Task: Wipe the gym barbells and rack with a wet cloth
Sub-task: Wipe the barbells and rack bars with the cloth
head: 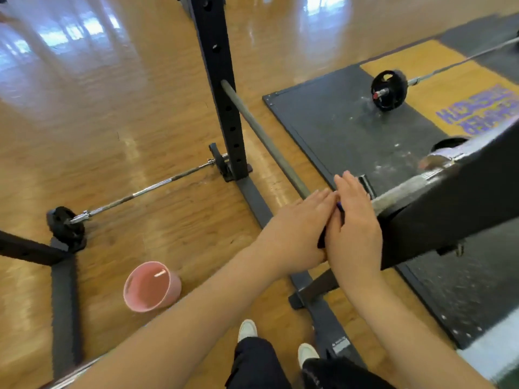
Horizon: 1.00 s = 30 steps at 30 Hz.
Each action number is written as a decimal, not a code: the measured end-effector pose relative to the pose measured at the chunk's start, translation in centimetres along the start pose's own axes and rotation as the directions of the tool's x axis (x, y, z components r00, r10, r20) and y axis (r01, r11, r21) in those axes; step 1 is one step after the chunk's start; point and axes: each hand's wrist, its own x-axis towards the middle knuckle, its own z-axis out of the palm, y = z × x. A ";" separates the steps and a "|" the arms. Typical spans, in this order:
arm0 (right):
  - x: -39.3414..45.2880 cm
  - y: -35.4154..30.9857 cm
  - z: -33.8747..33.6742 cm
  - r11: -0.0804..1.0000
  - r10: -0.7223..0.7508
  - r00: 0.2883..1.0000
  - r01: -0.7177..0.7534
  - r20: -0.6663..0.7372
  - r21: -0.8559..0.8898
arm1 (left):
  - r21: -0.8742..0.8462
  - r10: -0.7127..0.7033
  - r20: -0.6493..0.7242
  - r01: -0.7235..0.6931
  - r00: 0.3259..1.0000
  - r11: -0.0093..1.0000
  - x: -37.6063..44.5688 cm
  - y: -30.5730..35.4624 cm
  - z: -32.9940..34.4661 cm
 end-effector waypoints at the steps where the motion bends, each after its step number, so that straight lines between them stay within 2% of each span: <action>1: 0.1 -0.2 0.0 0.999 0.022 1.000 -0.022 -0.014 0.024 | -0.018 0.055 0.007 -0.055 0.998 0.998 0.7 -0.3 -0.4; 5: -0.4 -0.1 -0.9 0.994 0.019 1.000 -0.019 0.001 0.111 | -0.097 0.213 0.069 -0.206 0.975 0.974 2.6 -0.7 -1.2; 10: -2.6 0.5 -2.0 0.997 -0.064 0.998 0.063 0.030 0.034 | -0.302 0.366 0.032 -0.340 0.930 0.891 3.0 -2.0 -0.5; 13: -4.6 0.8 -2.0 0.999 0.004 1.000 -0.004 0.001 -0.042 | -0.359 0.402 0.102 -0.344 0.910 0.868 3.2 -2.9 -0.1; 16: -5.7 0.5 -1.8 0.991 0.122 0.991 -0.125 -0.056 -0.040 | -0.328 0.381 0.195 -0.306 0.904 0.894 3.2 -2.9 -0.5; 20: -6.1 -0.4 -1.2 0.993 0.114 0.985 -0.116 -0.126 -0.009 | -0.275 0.334 0.239 -0.266 0.912 0.924 2.6 -3.0 -1.8; 21: -6.0 -0.6 -1.1 0.992 0.124 0.978 -0.128 -0.165 -0.011 | -0.194 0.320 0.214 -0.281 0.923 0.940 2.3 -3.0 -1.9; 23: -5.5 -0.7 -0.8 0.982 0.181 0.952 -0.190 -0.246 -0.012 | -0.001 0.374 0.079 -0.376 0.924 0.927 1.2 -2.5 -1.7; 25: -5.0 -1.1 -0.4 0.965 0.259 0.922 -0.258 -0.289 0.041 | 0.055 0.423 0.054 -0.426 0.904 0.903 -0.1 -1.6 -0.9; 28: -4.8 -1.7 -0.5 0.923 0.354 0.920 -0.315 -0.167 0.219 | 0.095 0.398 0.117 -0.409 0.910 0.908 -0.3 -1.2 0.6; 30: -5.1 -1.6 -1.3 0.899 0.329 0.943 -0.300 -0.040 0.319 | 0.120 0.413 0.016 -0.412 0.910 0.903 0.7 -1.4 1.1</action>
